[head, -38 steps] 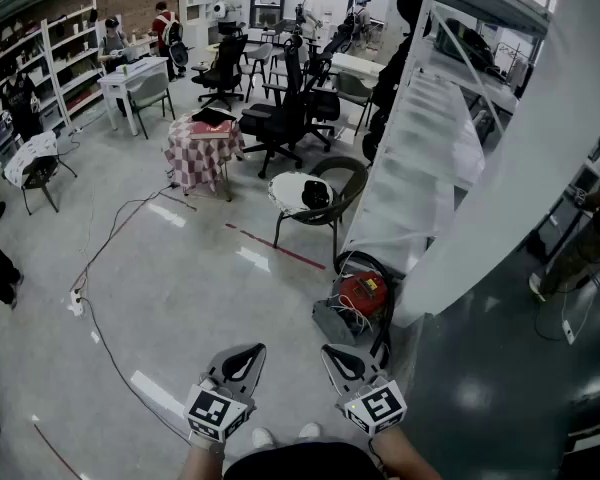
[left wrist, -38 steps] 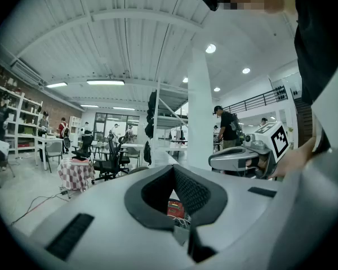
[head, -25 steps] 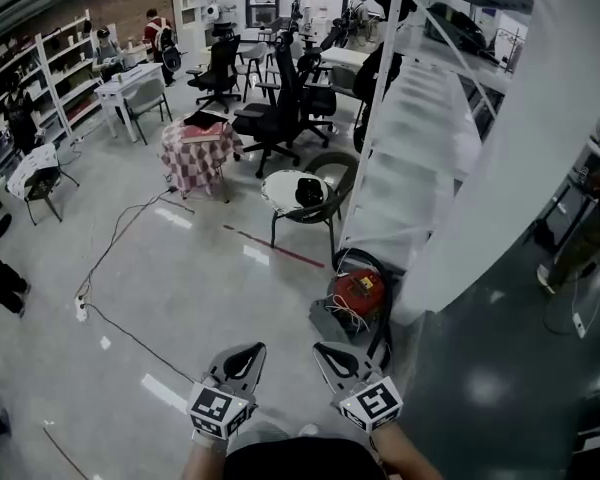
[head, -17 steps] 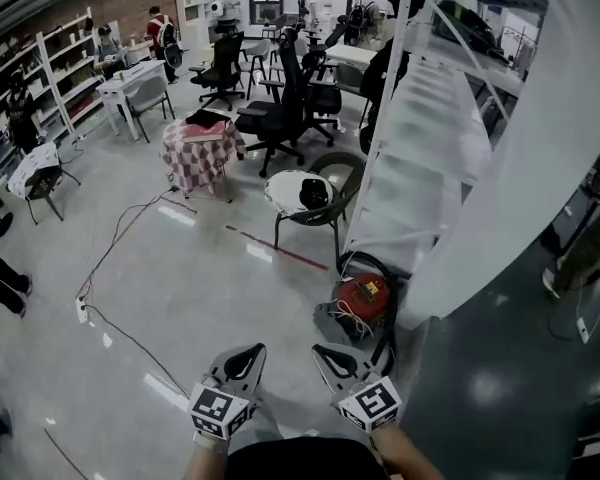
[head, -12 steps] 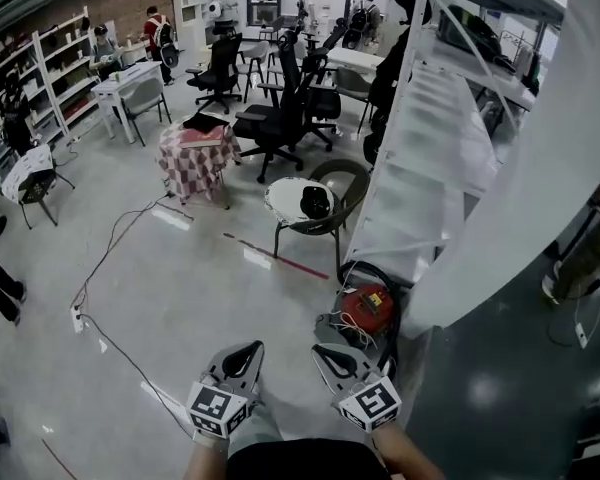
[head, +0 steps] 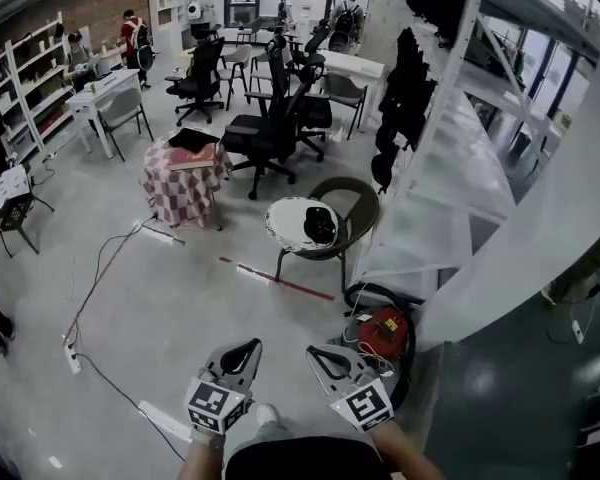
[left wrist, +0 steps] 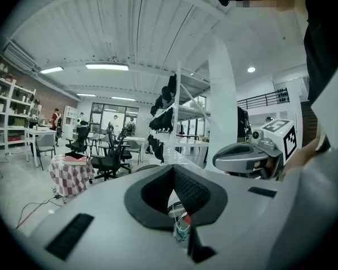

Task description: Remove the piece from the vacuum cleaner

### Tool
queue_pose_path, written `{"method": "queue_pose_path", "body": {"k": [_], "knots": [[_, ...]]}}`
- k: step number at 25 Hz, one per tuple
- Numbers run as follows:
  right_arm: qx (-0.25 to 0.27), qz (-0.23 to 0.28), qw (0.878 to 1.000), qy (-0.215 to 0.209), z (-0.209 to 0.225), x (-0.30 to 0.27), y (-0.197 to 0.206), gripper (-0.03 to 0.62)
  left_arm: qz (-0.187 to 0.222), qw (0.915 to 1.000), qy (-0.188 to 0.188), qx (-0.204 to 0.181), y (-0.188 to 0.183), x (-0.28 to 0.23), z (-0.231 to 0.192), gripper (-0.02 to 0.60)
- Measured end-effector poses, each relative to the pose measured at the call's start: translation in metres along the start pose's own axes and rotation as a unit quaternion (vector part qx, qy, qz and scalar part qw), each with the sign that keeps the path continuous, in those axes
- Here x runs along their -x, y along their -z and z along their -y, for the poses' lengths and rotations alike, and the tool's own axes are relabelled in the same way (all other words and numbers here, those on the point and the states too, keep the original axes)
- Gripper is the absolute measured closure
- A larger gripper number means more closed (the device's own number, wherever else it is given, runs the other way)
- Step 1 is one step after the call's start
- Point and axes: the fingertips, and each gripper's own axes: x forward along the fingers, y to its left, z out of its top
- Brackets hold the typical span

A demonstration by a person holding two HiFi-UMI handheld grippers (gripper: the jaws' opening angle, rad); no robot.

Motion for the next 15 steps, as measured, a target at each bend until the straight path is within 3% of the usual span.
{"method": "queue_pose_path", "body": {"k": [7, 15], "knots": [[-0.017, -0.002, 1.000, 0.024, 0.025, -0.059, -0.014, 0.565, -0.020, 0.9992, 0.035, -0.008, -0.006, -0.031, -0.060, 0.565], [-0.066, -0.004, 0.995, 0.078, 0.071, -0.050, 0.007, 0.565, -0.041, 0.9943, 0.097, -0.020, -0.002, -0.089, -0.045, 0.565]]}}
